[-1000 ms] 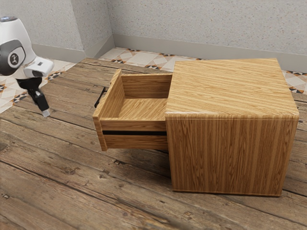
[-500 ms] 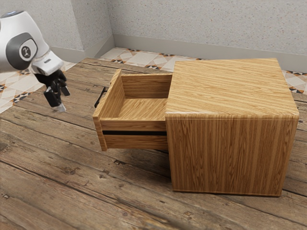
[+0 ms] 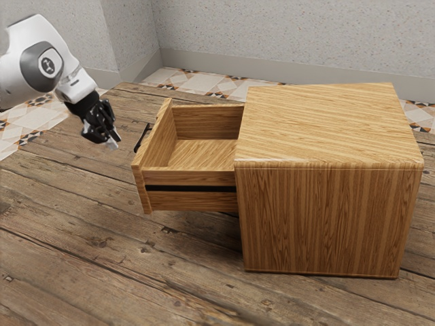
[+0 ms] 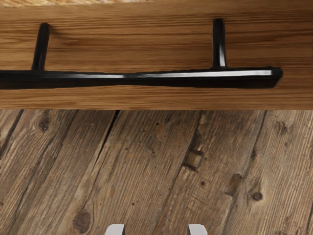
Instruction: Push the drawer handle with one arm to close the drawer
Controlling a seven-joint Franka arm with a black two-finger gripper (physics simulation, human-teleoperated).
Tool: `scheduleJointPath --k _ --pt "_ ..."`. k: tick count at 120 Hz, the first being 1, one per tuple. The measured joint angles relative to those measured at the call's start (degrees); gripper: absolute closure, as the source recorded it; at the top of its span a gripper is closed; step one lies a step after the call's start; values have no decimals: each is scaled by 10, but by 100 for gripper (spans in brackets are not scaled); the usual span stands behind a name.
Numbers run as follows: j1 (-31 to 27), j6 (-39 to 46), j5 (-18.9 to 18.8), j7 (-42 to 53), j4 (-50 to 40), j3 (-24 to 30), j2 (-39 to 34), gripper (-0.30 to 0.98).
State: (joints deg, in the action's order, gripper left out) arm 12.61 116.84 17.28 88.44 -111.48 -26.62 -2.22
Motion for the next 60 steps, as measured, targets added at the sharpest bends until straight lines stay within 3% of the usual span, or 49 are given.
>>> scheduleJointPath --k 23,60 --pt "22 7 25 31 2 1 3 72" --pt "34 10 50 63 14 1 18 78"
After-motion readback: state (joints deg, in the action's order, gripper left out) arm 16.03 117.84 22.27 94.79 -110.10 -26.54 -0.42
